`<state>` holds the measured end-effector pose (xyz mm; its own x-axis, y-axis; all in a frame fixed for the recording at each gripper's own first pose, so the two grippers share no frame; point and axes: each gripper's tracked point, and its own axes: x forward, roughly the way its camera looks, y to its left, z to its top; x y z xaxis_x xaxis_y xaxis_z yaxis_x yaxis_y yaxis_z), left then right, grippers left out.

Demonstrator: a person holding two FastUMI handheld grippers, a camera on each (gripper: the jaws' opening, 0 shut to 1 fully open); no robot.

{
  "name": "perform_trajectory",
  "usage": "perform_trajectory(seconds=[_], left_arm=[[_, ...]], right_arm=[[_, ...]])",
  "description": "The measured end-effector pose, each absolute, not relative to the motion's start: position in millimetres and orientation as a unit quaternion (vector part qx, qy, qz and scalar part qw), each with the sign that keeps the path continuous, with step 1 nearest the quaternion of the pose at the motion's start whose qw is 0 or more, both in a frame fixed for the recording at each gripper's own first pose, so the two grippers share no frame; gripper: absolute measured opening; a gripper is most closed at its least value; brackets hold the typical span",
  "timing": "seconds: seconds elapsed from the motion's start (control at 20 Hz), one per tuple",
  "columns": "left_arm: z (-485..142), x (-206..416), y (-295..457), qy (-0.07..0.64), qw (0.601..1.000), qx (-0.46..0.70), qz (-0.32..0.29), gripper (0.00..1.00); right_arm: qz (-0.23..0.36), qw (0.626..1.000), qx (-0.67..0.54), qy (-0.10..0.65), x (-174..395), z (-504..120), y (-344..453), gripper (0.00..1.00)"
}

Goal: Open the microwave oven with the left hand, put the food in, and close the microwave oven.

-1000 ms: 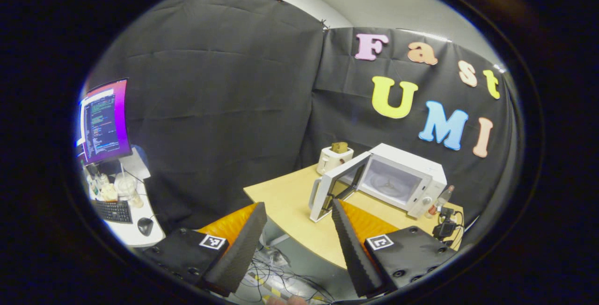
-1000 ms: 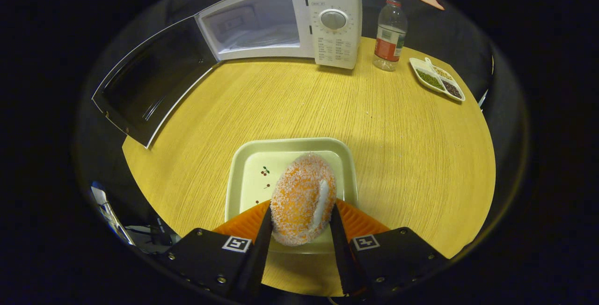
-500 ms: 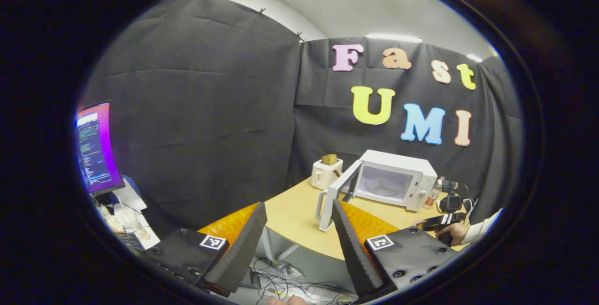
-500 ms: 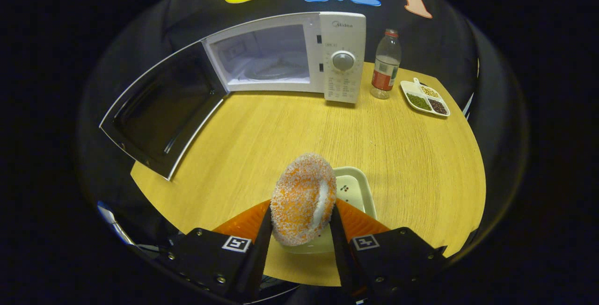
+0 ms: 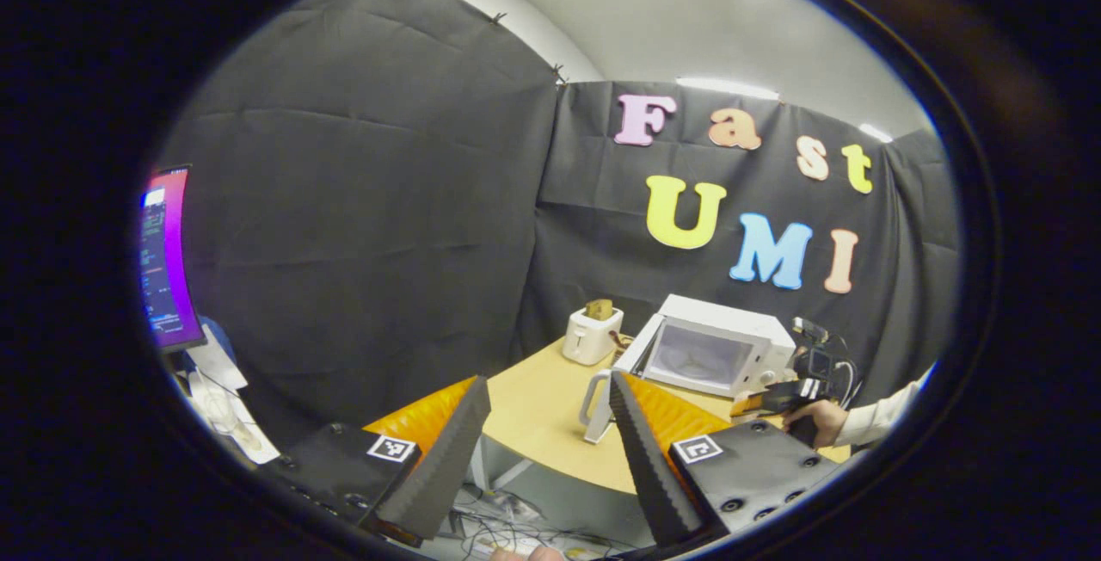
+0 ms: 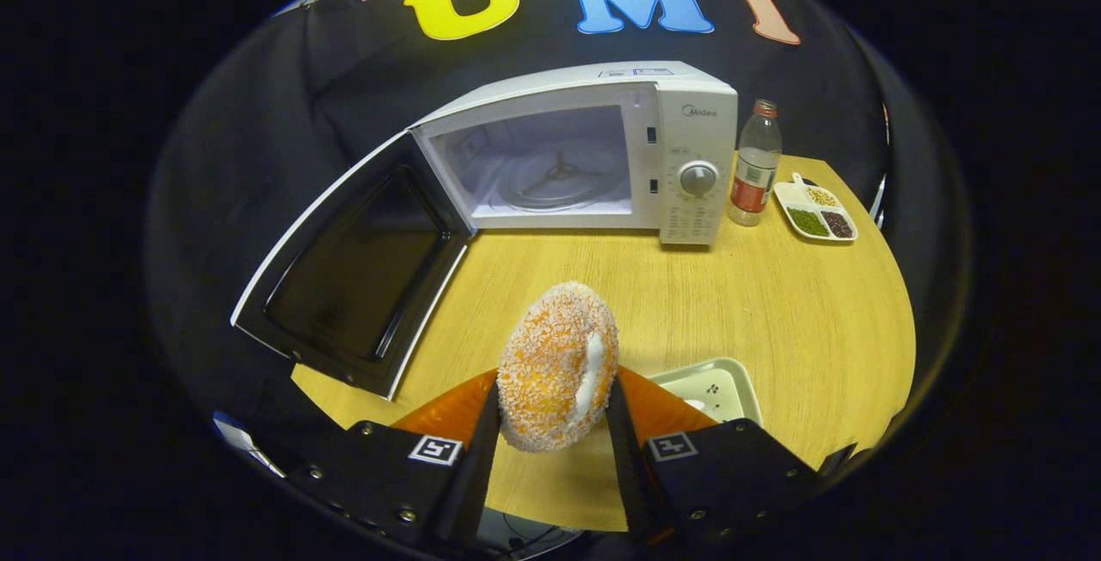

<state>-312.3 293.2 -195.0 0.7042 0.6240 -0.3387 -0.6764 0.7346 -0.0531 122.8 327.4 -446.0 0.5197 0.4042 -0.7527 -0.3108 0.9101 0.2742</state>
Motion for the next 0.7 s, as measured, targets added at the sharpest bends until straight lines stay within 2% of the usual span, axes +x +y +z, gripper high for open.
perform_trajectory(seconds=[0.1, 0.2, 0.25, 0.3, 0.4, 0.45, 0.5, 0.7], left_arm=[[-205, -307, 303, 0.168, 0.914, -0.071, 0.363, 0.87], [-199, -297, 314, 0.177, 0.909, -0.053, 0.375, 0.87], [-196, -289, 315, 0.179, 0.907, -0.052, 0.378, 0.93], [-196, -280, 318, 0.185, 0.904, -0.055, 0.381, 0.87], [-202, -264, 321, 0.197, 0.898, -0.065, 0.389, 0.87], [-205, -258, 324, 0.202, 0.894, -0.068, 0.394, 0.99], [-207, -251, 328, 0.204, 0.891, -0.071, 0.400, 0.93], [-216, -235, 334, 0.228, 0.874, -0.095, 0.419, 0.93]], right_arm=[[0.201, 0.874, 0.063, 0.438, 147, -450, 346, 0.63], [0.194, 0.873, 0.080, 0.440, 169, -459, 365, 0.64], [0.190, 0.872, 0.089, 0.443, 179, -464, 373, 0.64], [0.183, 0.872, 0.097, 0.444, 191, -468, 379, 0.64], [0.173, 0.875, 0.105, 0.440, 216, -474, 390, 0.63], [0.171, 0.876, 0.104, 0.438, 228, -478, 395, 0.64], [0.169, 0.879, 0.103, 0.434, 242, -481, 400, 0.63], [0.158, 0.890, 0.121, 0.410, 294, -488, 428, 0.63]])
